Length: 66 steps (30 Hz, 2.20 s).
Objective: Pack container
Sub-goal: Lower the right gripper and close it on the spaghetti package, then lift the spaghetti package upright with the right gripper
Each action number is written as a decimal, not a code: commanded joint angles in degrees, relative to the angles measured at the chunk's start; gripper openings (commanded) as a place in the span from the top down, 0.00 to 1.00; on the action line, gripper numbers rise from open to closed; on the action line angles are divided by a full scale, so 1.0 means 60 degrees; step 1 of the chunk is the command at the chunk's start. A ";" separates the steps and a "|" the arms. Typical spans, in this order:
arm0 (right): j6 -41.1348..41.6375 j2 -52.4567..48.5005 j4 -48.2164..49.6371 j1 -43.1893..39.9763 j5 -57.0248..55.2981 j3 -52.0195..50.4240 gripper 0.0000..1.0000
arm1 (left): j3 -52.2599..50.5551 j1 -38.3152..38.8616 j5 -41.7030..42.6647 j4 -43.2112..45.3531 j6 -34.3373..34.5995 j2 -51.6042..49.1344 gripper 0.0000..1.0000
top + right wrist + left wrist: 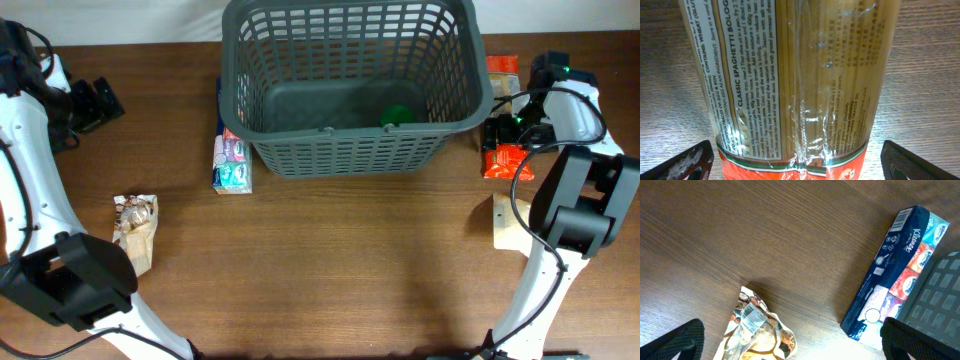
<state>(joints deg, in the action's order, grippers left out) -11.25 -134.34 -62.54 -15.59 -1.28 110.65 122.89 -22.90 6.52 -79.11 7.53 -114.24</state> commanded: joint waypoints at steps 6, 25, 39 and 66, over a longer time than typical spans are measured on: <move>-0.0160 -0.0193 -0.0036 0.0033 -0.0153 -0.0022 0.01 | 0.0025 -0.0007 -0.0095 0.0007 -0.0157 -0.0106 0.01; -0.0149 -0.0415 -0.0076 0.0018 -0.0153 -0.0022 0.01 | 0.0025 -0.0007 -0.0091 0.0004 -0.0153 -0.0106 0.01; -0.0066 -0.0772 -0.0175 0.0015 -0.0149 -0.0018 0.05 | 0.0025 -0.0007 -0.0095 0.0007 -0.0153 -0.0106 0.01; 0.0805 -0.0743 -0.1384 -0.0015 -0.0153 0.2652 0.96 | 0.0025 -0.0007 -0.0095 0.0007 -0.0153 -0.0106 0.01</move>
<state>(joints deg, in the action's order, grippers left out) -8.78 -138.41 -69.78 -15.57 -1.32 119.66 122.89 -22.90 6.55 -79.09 7.53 -114.24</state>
